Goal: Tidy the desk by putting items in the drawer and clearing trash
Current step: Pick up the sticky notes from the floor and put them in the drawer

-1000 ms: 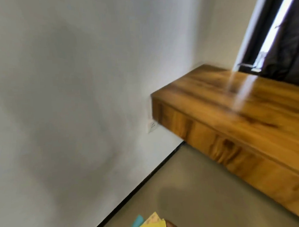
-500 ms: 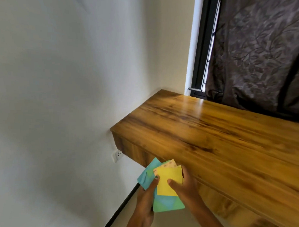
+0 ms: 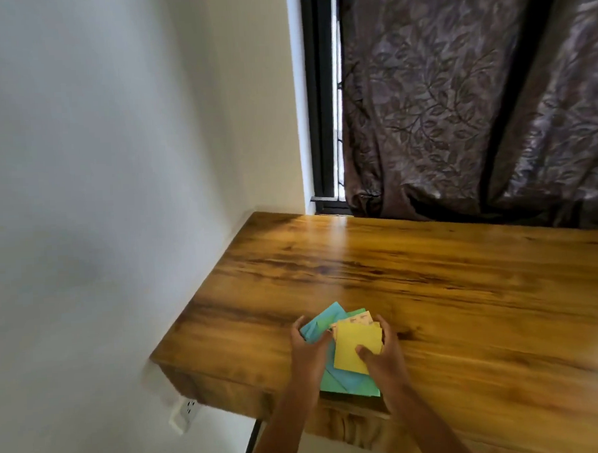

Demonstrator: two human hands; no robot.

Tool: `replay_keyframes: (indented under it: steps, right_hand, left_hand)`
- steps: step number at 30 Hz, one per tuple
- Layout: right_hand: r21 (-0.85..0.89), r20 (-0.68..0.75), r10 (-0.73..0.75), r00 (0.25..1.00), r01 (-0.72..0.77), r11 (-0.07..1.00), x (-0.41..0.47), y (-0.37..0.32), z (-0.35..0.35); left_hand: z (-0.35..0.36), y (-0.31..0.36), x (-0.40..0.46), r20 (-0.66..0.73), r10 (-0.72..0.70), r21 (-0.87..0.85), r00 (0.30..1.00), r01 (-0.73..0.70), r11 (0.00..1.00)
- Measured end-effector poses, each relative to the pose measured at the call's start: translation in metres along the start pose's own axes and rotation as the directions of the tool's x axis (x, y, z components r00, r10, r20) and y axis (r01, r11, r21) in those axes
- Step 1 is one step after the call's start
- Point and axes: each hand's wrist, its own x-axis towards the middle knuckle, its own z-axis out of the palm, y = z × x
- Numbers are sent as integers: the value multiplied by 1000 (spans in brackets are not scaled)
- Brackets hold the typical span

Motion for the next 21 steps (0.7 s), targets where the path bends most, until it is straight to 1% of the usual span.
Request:
replay_keyframes:
  steps: [2, 3, 4, 5, 6, 7, 8, 9, 11, 12, 15, 17, 18, 19, 20, 21]
  right_hand:
    - [-60, -41, 28, 999, -31, 998, 7, 2, 11]
    - [-96, -58, 37, 998, -42, 994, 10, 5, 15]
    - [-141, -72, 39, 997, -49, 989, 12, 7, 18]
    - [-187, -91, 41, 995, -57, 981, 12, 10, 22]
    - [-233, -114, 36, 993, -62, 971, 12, 11, 24]
    - [-272, -141, 23, 990, -61, 960, 10, 12, 26]
    - [-306, -170, 4, 985, -57, 950, 8, 13, 28]
    - [-331, -203, -16, 979, -54, 942, 5, 13, 28]
    - [-336, -307, -37, 951, -72, 939, -4, 14, 28]
    - [-327, -375, -56, 925, -76, 942, -11, 16, 28]
    - [-315, -571, -141, 809, -57, 947, -39, 30, 25]
    - [-321, -651, -204, 731, -22, 947, -61, 47, 27]
    - [-291, -700, -192, 687, -30, 956, -72, 58, 27]
    - [-229, -753, -137, 644, -61, 971, -80, 69, 27]
    - [-139, -792, -48, 609, -104, 985, -86, 79, 27]
    - [-17, -807, 87, 584, -169, 985, -89, 89, 27]
  left_hand:
    - [-5, -2, 23, 98, 2, 87, 995, -11, 996]
    - [-8, -4, 31, 137, 3, 167, 991, -26, 986]
    - [-11, -7, 38, 164, 21, 283, 986, -67, 957]
    - [-14, -11, 43, 191, 59, 419, 980, -136, 898]
    - [-18, -15, 46, 224, 122, 547, 967, -228, 806]
    - [-23, -20, 48, 272, 185, 634, 944, -321, 704]
    - [-27, -24, 49, 322, 232, 677, 918, -395, 621]
    - [-31, -27, 47, 361, 271, 693, 892, -451, 562]
    - [-36, -32, 43, 415, 335, 678, 846, -533, 507]
    - [-38, -34, 40, 436, 367, 666, 821, -569, 482]
    - [-46, -42, 31, 493, 458, 644, 740, -664, 379]
    - [-55, -46, 28, 520, 484, 654, 704, -692, 305]
    - [-58, -50, 27, 540, 483, 660, 690, -703, 265]
    - [-60, -52, 25, 548, 490, 666, 678, -708, 234]
    - [-64, -52, 24, 551, 503, 670, 666, -712, 210]
    - [-67, -52, 22, 555, 514, 669, 654, -718, 191]
